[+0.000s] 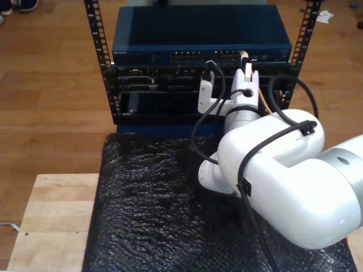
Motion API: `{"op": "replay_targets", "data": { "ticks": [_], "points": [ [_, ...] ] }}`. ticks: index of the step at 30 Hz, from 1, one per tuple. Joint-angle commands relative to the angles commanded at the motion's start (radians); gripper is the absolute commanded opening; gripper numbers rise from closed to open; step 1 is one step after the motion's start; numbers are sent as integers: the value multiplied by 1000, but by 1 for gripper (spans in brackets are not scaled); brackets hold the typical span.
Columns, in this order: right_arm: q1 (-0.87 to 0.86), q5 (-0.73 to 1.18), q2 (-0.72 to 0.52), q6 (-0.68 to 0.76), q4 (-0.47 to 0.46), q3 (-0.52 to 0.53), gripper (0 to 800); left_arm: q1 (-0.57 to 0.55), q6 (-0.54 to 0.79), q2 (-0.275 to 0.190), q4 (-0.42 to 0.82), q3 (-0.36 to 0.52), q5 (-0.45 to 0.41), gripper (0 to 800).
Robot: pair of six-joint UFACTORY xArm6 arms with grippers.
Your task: Grab the cable and plug it in
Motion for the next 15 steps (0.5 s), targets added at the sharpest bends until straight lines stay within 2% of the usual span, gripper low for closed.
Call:
{"op": "replay_targets", "data": {
  "ticks": [15],
  "points": [
    [0, 0, 17, 0, 0, -5, 0, 0, 0, 0, 0, 0, 0, 800]
  ]
}}
